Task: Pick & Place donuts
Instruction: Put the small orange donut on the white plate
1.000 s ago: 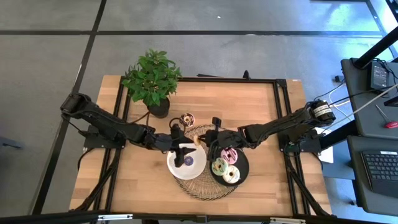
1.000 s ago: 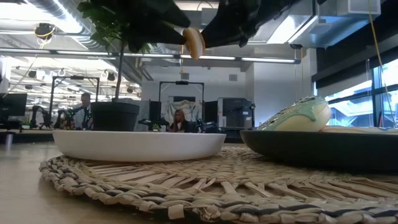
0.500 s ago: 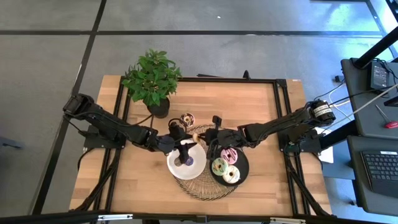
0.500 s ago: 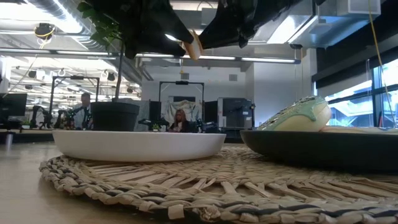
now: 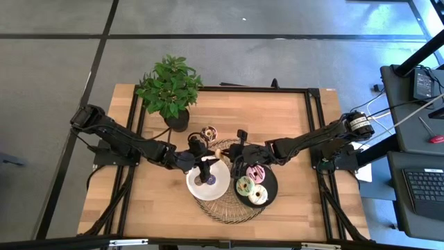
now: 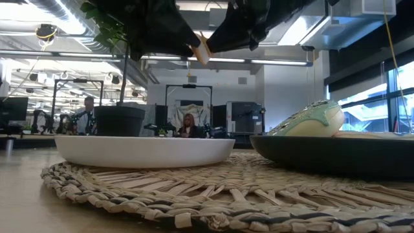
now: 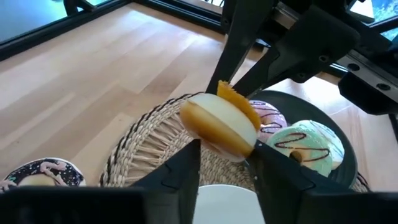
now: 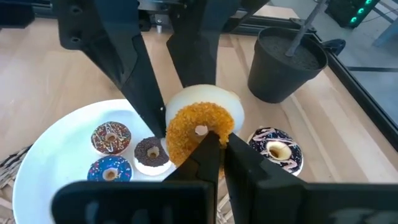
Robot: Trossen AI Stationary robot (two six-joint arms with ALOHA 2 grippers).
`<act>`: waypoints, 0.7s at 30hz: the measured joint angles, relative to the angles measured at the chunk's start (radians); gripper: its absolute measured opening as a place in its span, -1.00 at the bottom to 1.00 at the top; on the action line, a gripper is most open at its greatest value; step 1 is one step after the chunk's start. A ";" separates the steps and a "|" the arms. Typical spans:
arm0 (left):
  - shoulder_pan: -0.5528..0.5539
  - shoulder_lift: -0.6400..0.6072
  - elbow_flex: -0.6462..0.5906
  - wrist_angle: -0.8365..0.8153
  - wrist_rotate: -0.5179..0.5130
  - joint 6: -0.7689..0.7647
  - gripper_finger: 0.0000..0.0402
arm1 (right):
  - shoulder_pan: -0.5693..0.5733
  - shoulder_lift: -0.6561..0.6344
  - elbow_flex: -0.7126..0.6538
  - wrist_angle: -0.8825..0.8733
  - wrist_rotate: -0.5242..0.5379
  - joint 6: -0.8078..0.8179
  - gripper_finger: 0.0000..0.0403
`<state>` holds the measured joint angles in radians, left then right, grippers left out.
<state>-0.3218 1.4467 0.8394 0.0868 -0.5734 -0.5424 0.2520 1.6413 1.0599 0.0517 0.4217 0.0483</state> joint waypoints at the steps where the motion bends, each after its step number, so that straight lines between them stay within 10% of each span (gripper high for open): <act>1: 0.000 0.000 0.000 0.000 0.001 0.003 -0.41 | 0.000 0.000 0.000 -0.001 0.000 0.000 -0.90; 12: 0.001 0.000 0.000 0.000 0.046 0.031 -0.95 | 0.001 0.000 0.000 -0.005 -0.009 -0.004 -0.89; 21: 0.001 -0.008 0.000 -0.024 0.066 0.021 -0.93 | 0.001 -0.001 0.000 -0.032 -0.010 -0.056 -0.67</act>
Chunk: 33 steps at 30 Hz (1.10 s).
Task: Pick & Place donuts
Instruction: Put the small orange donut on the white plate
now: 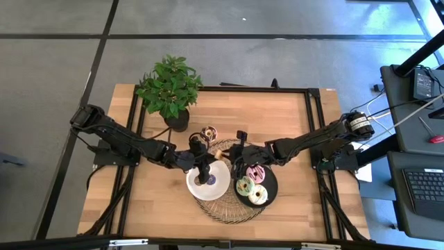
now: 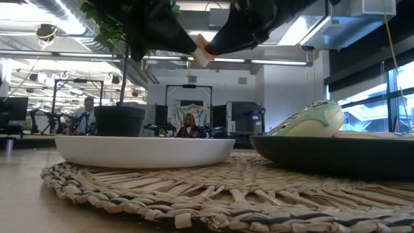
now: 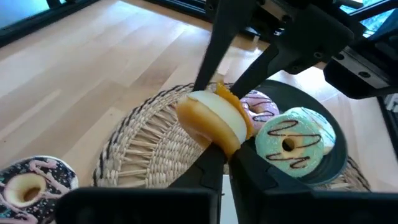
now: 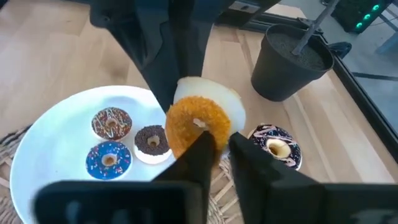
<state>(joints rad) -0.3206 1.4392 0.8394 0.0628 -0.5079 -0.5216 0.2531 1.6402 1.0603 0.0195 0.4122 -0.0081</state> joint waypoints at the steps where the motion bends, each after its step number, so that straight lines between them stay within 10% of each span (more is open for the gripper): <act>1: 0.000 -0.003 0.000 -0.007 0.009 -0.008 -0.94 | 0.000 -0.004 0.000 -0.006 0.000 0.000 -0.60; 14: -0.014 -0.041 0.001 -0.200 0.374 -0.228 -0.94 | 0.002 -0.158 0.000 -0.361 0.013 0.185 -0.05; 33: -0.066 0.111 0.001 -0.194 0.273 -0.391 -0.94 | 0.002 -0.149 0.000 -0.393 0.013 0.191 -0.04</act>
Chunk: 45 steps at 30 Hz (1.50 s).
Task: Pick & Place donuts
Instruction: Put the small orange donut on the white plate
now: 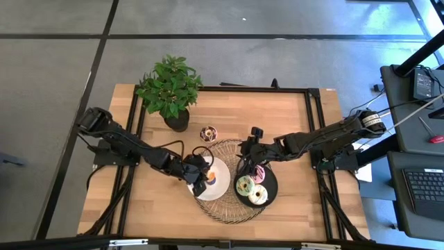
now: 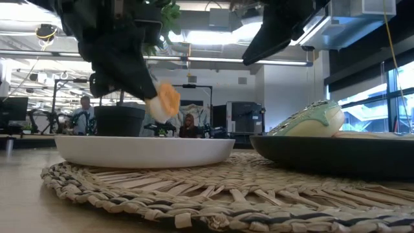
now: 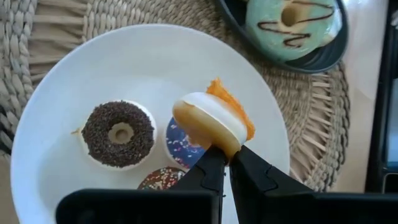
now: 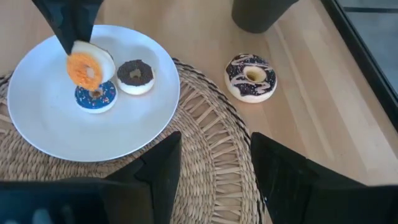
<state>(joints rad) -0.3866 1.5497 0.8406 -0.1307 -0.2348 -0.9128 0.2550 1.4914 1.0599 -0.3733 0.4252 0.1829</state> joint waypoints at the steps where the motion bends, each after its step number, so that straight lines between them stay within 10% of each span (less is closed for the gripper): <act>1: 0.000 0.005 0.000 0.000 0.000 -0.006 -0.94 | 0.000 0.000 0.000 0.000 0.000 0.000 -0.04; 45: -0.065 0.069 -0.002 0.000 -0.162 -0.086 -0.94 | 0.000 0.000 0.000 -0.012 0.002 0.026 -0.04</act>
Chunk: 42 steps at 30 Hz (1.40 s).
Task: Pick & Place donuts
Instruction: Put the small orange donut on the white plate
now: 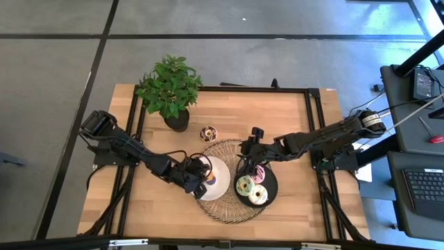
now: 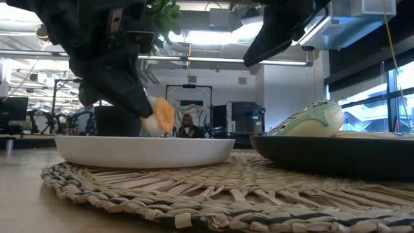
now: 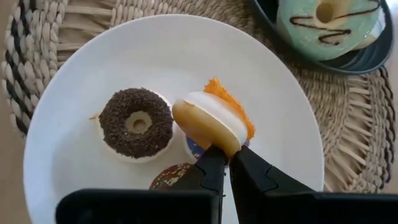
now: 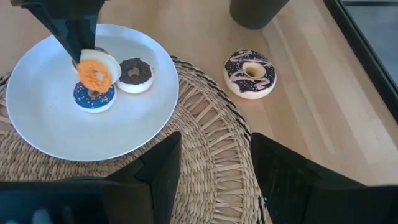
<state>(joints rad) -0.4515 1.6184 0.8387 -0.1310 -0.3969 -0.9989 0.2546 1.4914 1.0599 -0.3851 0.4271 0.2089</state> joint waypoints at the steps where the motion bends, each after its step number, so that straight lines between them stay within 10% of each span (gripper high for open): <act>1: 0.001 0.000 0.000 0.000 0.000 -0.001 -0.94 | 0.000 0.000 0.000 0.000 0.000 0.000 -0.04; 42: 0.000 -0.028 0.002 -0.045 -0.005 0.000 -0.40 | 0.000 0.000 0.000 -0.001 -0.001 -0.002 -0.04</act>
<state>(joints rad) -0.4519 1.5903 0.8406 -0.1762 -0.4015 -0.9992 0.2546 1.4914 1.0599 -0.3861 0.4263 0.2072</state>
